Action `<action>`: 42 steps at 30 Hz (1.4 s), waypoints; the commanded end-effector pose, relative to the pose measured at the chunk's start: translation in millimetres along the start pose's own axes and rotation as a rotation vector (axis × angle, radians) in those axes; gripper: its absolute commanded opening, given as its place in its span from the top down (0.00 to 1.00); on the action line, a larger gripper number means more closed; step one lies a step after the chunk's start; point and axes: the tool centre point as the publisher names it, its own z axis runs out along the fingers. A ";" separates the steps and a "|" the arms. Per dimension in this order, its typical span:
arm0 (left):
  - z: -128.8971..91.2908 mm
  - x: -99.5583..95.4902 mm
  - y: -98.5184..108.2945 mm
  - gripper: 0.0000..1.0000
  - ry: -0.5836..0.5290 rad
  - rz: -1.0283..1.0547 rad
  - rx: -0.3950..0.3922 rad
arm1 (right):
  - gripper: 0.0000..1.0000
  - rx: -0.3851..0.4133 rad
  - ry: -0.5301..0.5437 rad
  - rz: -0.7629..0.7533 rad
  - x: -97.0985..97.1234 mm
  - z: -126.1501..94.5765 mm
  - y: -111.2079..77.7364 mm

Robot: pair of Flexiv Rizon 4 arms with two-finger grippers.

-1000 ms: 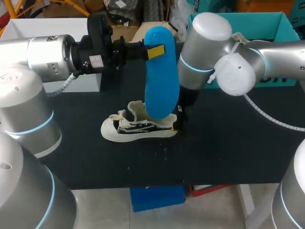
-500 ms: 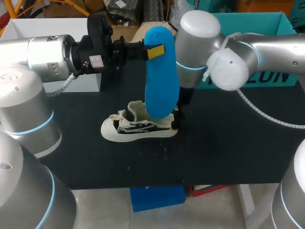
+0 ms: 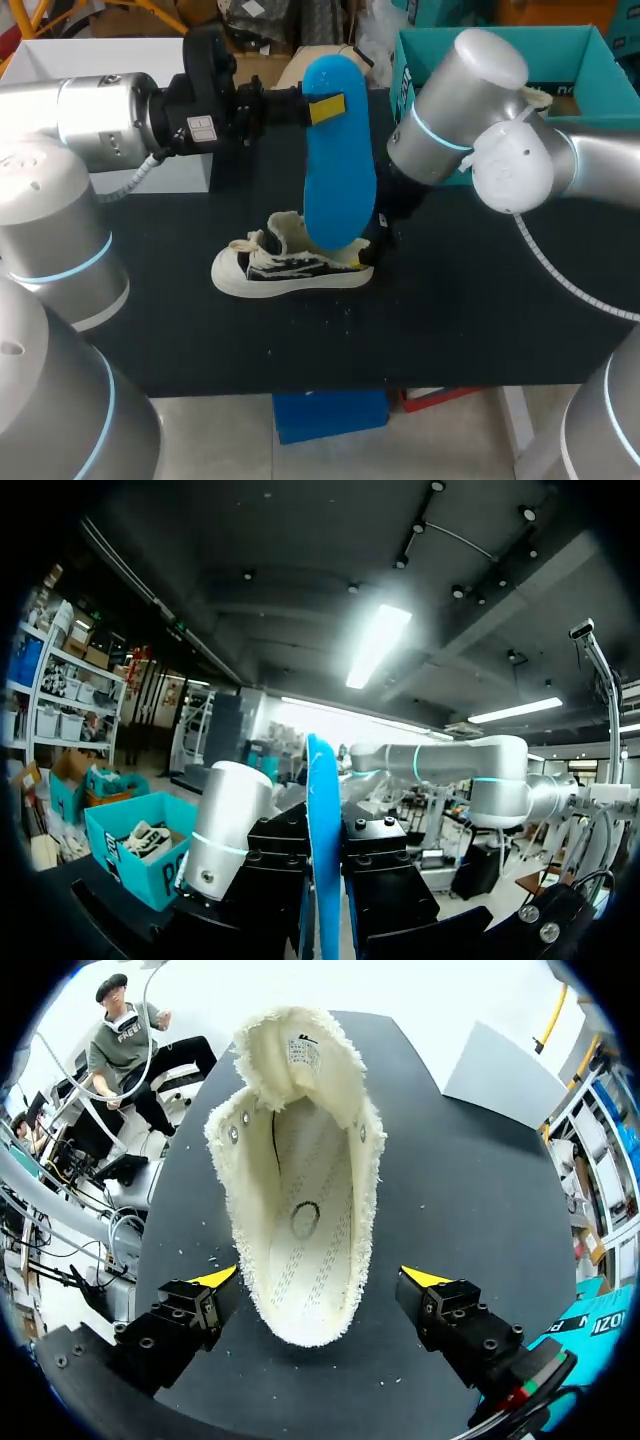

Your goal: Take the shoe out of the shoebox, open the shoe tongue, remove and reinsert the insole, then place the shoe into the shoebox

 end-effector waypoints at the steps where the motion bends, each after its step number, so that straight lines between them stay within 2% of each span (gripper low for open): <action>1: 0.6 1.2 0.3 1.00 -0.004 -0.001 -0.003 | 0.00 -0.162 -0.001 -0.009 3.7 -0.2 -7.1; 14: 0.6 1.2 0.3 1.00 -0.004 -0.001 -0.003 | 0.00 -0.300 0.046 -0.008 3.8 11.7 -2.2; 23: 0.6 1.2 0.3 1.00 -0.004 -0.001 -0.003 | 0.00 -0.391 0.023 0.033 5.6 19.4 -6.0; 42: 0.6 1.2 0.3 1.00 -0.004 -0.001 -0.003 | 0.00 -0.489 0.014 0.048 9.1 38.9 -13.3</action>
